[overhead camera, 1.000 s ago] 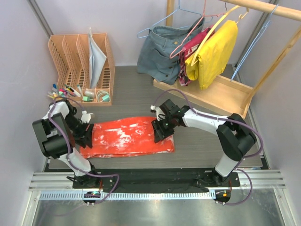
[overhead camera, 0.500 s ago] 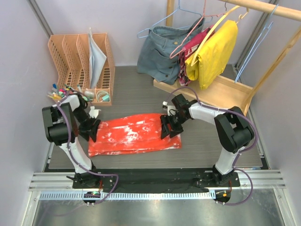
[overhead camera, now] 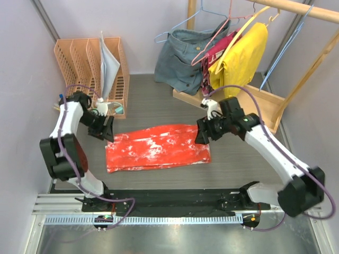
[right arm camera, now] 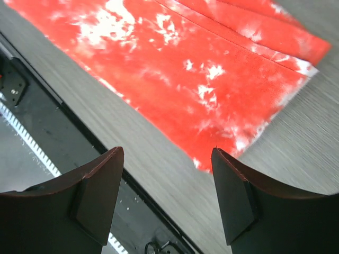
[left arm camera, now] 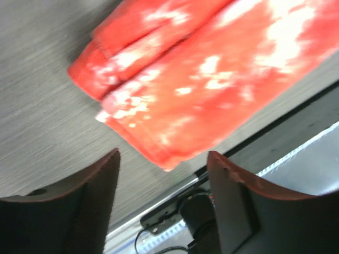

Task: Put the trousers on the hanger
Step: Fold the trousers, then grab a hanger with the right arm

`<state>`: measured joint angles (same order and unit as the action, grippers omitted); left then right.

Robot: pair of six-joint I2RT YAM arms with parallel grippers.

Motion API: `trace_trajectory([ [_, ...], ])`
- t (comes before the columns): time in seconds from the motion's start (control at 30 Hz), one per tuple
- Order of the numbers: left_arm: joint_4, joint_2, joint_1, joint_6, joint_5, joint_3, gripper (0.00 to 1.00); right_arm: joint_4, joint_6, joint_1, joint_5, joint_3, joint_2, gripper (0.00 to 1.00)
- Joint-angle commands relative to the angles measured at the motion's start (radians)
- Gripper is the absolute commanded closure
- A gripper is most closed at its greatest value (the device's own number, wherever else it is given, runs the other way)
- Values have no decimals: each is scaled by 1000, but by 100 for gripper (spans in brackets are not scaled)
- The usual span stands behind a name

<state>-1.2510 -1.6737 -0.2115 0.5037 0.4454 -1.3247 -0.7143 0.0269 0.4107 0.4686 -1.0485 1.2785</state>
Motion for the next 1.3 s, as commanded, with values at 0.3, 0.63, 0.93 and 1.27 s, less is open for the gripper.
trace_trajectory([
  [0.3, 178, 498, 0, -241, 366, -99, 0, -93, -234, -33, -403, -356, -311, 26],
  [0.63, 504, 547, 0, -591, 306, -209, 1, -85, -381, -213, -614, -801, -139, 22],
  [0.93, 622, 597, -2, -680, 336, -136, 0, -191, -499, -622, -366, -1079, 146, 26],
  [1.27, 631, 644, 1, -651, 311, -94, 0, 1, -545, -690, -159, -998, 239, 38],
])
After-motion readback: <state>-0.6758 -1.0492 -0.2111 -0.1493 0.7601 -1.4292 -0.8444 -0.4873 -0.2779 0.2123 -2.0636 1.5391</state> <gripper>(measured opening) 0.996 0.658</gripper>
